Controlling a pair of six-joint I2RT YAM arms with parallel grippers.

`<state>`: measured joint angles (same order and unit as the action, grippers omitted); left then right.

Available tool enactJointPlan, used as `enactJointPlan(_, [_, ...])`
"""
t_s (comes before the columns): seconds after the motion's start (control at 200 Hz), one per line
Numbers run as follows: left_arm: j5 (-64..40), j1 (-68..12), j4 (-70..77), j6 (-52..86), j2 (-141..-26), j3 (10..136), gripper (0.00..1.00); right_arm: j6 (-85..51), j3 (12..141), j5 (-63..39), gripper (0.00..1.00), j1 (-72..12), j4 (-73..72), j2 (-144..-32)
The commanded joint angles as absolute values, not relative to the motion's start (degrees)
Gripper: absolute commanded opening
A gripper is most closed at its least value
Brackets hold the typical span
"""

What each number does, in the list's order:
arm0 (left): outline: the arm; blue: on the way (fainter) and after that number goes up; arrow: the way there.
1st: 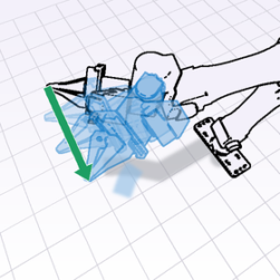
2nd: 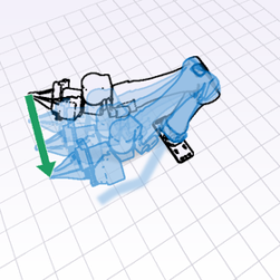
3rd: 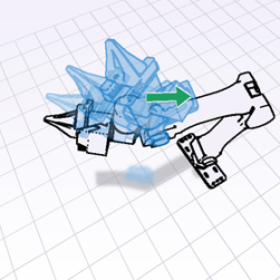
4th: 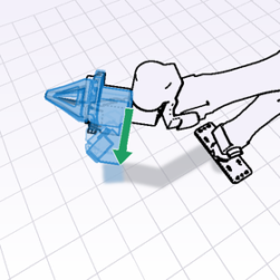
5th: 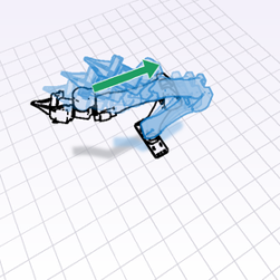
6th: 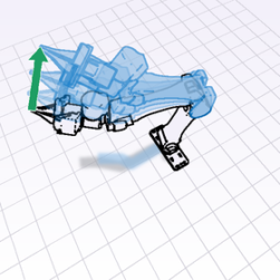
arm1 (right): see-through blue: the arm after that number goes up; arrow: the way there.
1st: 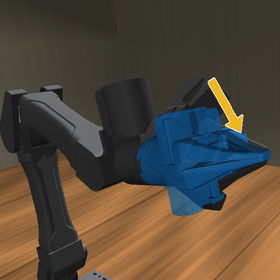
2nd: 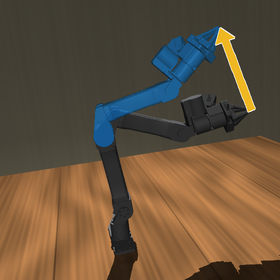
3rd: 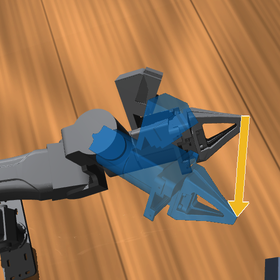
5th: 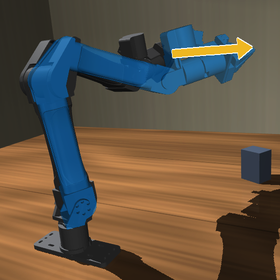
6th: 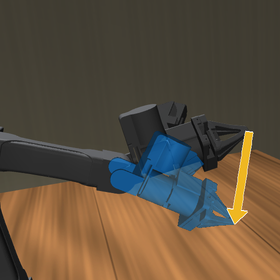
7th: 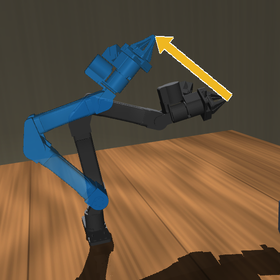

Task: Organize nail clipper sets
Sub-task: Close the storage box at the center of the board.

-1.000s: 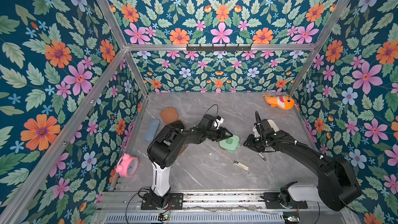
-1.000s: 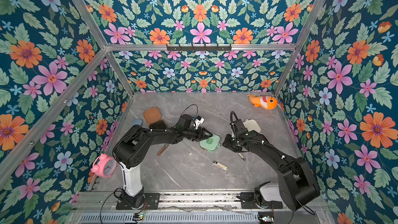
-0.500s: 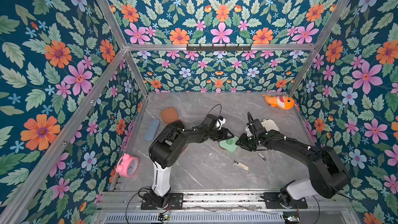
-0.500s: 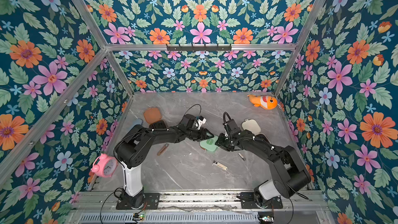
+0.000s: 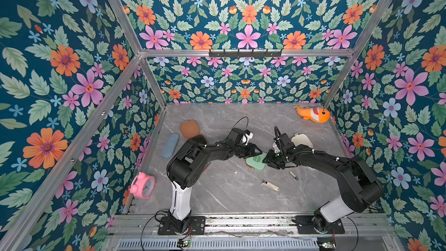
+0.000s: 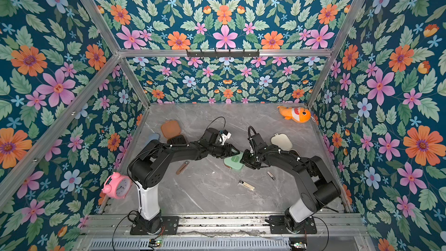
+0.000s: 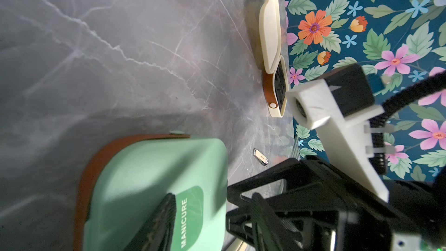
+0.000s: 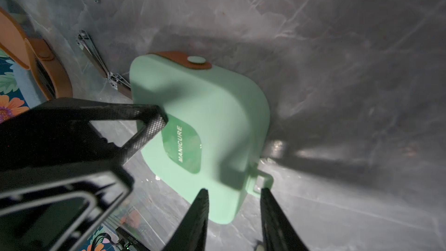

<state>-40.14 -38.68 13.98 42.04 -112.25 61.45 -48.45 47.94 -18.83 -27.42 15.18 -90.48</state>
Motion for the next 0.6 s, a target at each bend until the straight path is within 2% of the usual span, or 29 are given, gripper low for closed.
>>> enactJointPlan(0.0, [-36.3,-38.6,7.0,41.7,-112.0,61.7,0.54,-49.4,48.2,-18.6,0.38,-27.5,14.3,-91.2])
enactJointPlan(0.375, [-30.7,-37.3,-6.2,34.4,-106.6,66.4,0.57,-48.9,48.5,-18.3,0.37,-27.5,14.1,-92.9])
enactJointPlan(0.595, [-28.3,-36.6,-8.7,32.2,-105.7,65.8,0.58,-48.3,49.7,-18.3,0.36,-27.5,14.8,-93.3])
